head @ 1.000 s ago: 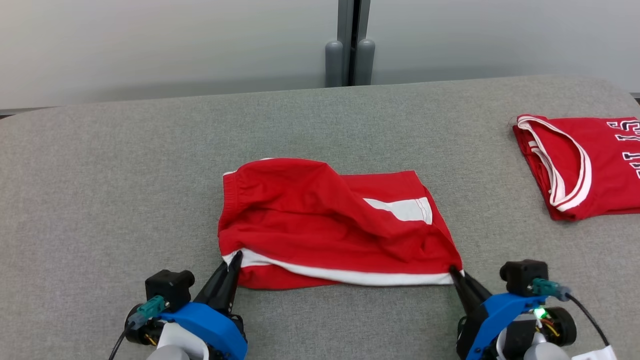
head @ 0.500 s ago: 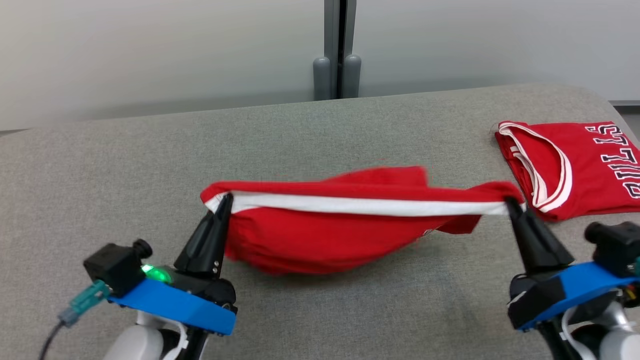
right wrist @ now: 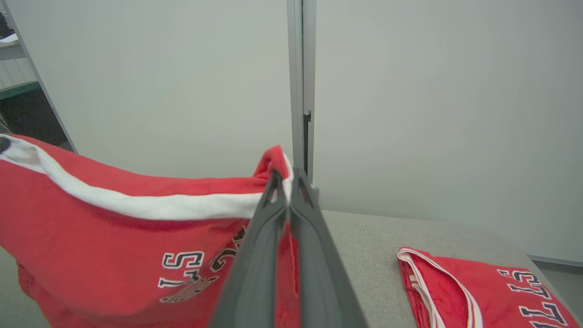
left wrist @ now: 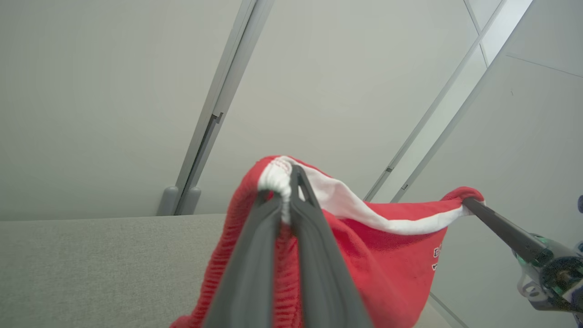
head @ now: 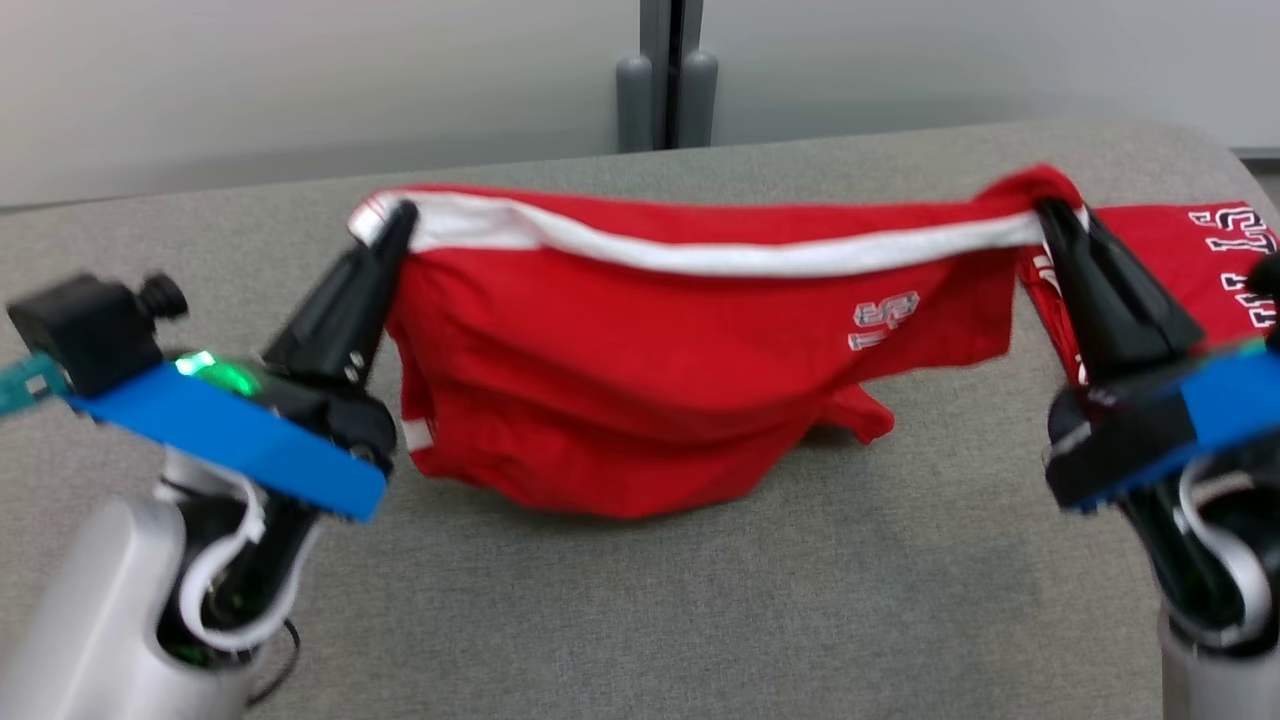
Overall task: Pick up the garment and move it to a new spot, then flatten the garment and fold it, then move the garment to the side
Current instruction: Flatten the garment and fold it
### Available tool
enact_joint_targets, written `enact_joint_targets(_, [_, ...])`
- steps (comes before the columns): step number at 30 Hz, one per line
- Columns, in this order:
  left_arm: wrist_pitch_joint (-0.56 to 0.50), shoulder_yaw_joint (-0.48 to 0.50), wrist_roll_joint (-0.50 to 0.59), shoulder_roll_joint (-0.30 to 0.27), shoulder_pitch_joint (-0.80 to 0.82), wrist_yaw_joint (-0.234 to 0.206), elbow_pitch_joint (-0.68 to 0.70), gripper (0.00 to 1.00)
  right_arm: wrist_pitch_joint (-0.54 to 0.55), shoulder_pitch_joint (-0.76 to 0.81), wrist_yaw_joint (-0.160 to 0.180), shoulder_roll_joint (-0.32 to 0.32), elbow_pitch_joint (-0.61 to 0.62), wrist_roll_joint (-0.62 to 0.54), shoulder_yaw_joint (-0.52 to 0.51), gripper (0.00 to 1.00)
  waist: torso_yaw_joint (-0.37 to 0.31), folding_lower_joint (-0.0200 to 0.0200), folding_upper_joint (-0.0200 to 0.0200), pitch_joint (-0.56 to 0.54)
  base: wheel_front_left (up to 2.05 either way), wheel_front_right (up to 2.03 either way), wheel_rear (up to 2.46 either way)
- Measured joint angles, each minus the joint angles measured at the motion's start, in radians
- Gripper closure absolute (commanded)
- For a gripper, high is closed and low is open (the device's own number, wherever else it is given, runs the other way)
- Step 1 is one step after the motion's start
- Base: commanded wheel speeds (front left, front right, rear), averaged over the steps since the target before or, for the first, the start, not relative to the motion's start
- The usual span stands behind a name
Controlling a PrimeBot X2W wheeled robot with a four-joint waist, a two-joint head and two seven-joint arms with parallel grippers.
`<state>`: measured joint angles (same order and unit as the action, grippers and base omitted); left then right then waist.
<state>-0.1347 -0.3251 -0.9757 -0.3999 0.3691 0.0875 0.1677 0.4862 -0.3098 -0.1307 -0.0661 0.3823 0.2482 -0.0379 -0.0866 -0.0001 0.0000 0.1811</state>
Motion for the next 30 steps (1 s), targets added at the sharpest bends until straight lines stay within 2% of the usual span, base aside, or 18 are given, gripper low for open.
enact_joint_targets(1, [0.0,0.0,0.0,0.0,0.0,0.0,0.0,1.0,0.0,0.0,0.0,0.0,0.0,0.0,0.0,1.0,0.0,0.0,0.0,0.0,0.0,0.0,0.0])
enact_joint_targets(2, [-0.01,0.009,-0.001,-0.001,0.068,0.0,-0.054,1.0,0.026,-0.094,0.0,-0.022,-0.09,0.025,0.007,1.0,-0.004,0.0,0.0,0.022,0.0,0.0,0.0])
enact_joint_targets(3, [-0.01,0.009,-0.001,-0.001,0.068,0.0,-0.054,1.0,0.026,-0.094,0.0,-0.022,-0.09,0.025,0.007,1.0,-0.004,0.0,0.0,0.022,0.0,0.0,0.0])
enact_joint_targets(8, [-0.012,0.002,0.063,-0.003,0.256,0.007,-0.206,1.0,0.008,-0.351,0.0,-0.051,-0.325,0.068,0.029,1.0,-0.014,0.0002,0.0,0.084,0.0,0.0,0.0])
enact_joint_targets(11, [0.013,-0.014,0.107,0.005,0.396,0.019,-0.301,1.0,-0.059,-0.522,0.0,-0.05,-0.45,0.114,0.02,1.0,-0.018,0.0002,0.0,0.126,0.0,0.0,0.0])
enact_joint_targets(19, [0.175,-0.002,0.187,0.014,0.672,0.034,-0.486,1.0,-0.308,-0.845,0.0,-0.05,-0.677,0.097,0.091,1.0,-0.045,0.0003,0.0,0.183,0.0,0.0,0.0])
enact_joint_targets(24, [0.294,0.016,0.192,0.021,0.745,0.037,-0.513,1.0,-0.488,-0.945,0.0,-0.059,-0.752,0.073,0.118,1.0,-0.057,0.0003,0.0,0.196,0.0,0.0,0.0])
enact_joint_targets(27, [0.338,-0.008,0.186,0.025,0.73,0.038,-0.526,1.0,-0.524,-0.933,0.0,-0.072,-0.81,0.078,0.143,1.0,-0.055,0.0002,0.0,0.199,0.0,0.0,0.0])
enact_joint_targets(30, [0.365,-0.067,0.165,0.027,0.641,0.038,-0.525,1.0,-0.524,-0.853,0.0,-0.09,-0.857,0.095,0.174,1.0,-0.048,0.0002,0.0,0.198,0.0,0.0,0.0])
